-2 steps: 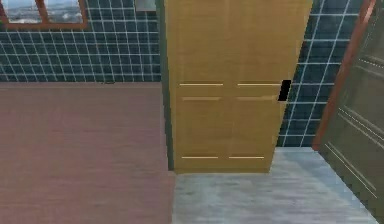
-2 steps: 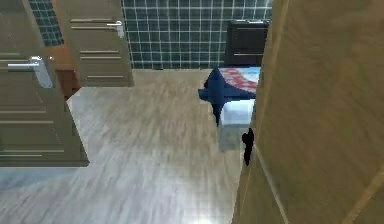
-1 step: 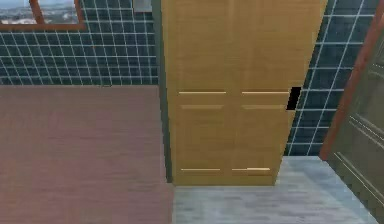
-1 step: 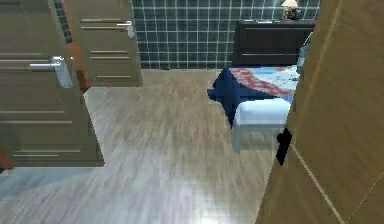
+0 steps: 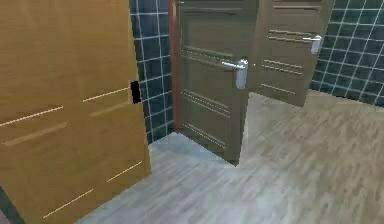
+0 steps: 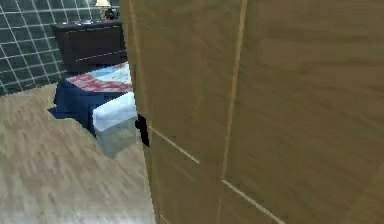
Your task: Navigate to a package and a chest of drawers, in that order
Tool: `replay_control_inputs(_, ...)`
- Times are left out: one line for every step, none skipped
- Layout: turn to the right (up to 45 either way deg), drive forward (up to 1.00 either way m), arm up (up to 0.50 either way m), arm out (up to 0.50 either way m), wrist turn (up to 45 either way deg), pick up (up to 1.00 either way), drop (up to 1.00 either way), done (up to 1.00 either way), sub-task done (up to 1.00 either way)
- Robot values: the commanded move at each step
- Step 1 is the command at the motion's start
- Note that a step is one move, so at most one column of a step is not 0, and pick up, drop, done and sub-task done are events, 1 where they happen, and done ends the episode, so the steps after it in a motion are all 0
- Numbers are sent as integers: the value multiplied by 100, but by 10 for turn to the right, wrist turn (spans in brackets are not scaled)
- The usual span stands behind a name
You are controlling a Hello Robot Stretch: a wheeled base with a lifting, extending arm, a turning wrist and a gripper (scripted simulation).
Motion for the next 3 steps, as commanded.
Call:
replay_control_inputs(420, 0, 0, 0, 0, 0, 0, 0, 0)
replay_control_inputs(0, 100, 0, 0, 0, 0, 0, 0, 0)
replay_control_inputs(0, 100, 0, 0, 0, 0, 0, 0, 0)
